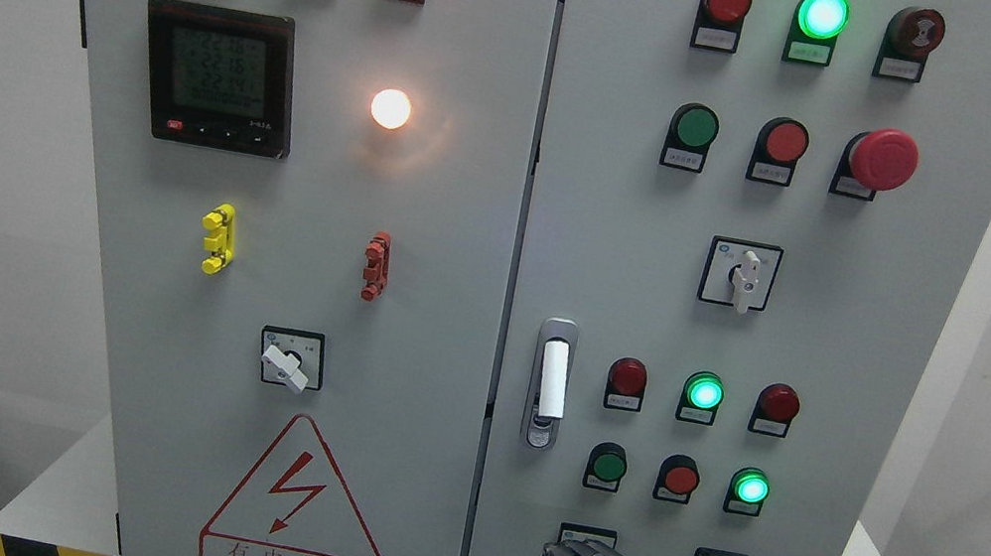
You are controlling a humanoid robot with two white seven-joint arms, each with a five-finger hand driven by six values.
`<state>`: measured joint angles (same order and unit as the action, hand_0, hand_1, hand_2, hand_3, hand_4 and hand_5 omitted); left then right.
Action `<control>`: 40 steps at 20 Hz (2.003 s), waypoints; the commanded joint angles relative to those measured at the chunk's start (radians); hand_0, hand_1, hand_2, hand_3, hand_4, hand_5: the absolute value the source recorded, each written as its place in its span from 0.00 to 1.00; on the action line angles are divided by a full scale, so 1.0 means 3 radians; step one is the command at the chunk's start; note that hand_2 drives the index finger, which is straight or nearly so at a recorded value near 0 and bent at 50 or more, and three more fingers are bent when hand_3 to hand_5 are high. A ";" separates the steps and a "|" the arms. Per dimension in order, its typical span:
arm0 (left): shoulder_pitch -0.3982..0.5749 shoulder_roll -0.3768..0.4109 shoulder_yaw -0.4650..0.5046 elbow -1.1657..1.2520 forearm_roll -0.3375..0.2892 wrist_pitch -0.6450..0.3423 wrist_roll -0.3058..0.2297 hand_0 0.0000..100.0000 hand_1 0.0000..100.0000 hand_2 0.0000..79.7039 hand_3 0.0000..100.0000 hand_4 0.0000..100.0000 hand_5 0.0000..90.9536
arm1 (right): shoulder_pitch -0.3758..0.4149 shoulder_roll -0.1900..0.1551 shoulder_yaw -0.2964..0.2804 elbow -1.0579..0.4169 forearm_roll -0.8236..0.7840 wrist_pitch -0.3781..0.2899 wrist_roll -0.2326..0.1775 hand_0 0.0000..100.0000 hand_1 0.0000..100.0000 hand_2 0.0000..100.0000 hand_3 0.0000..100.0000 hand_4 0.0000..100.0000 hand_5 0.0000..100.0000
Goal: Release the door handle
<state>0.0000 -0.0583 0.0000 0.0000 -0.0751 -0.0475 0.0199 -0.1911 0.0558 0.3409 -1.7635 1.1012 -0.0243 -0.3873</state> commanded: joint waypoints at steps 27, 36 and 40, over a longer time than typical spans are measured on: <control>-0.0005 0.0000 0.0005 0.0031 0.0000 0.0000 0.0000 0.12 0.39 0.00 0.00 0.00 0.00 | -0.0166 -0.0262 -0.0175 -0.0124 0.0711 0.0347 0.0207 0.42 0.02 0.89 1.00 0.98 0.99; -0.0010 0.0000 0.0005 0.0031 0.0000 0.0000 0.0000 0.12 0.39 0.00 0.00 0.00 0.00 | -0.0155 -0.0324 -0.0165 -0.0309 0.0911 0.0332 0.0242 0.44 0.01 0.88 1.00 0.92 1.00; -0.0010 0.0000 0.0005 0.0031 0.0000 0.0000 0.0000 0.12 0.39 0.00 0.00 0.00 0.00 | -0.0161 -0.0278 -0.0150 -0.0350 0.0921 0.0332 0.0355 0.45 0.01 0.88 1.00 0.91 1.00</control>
<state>0.0000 -0.0583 0.0000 0.0000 -0.0751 -0.0478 0.0198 -0.2381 -0.0056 0.2965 -1.8241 1.3565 0.0763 -0.2953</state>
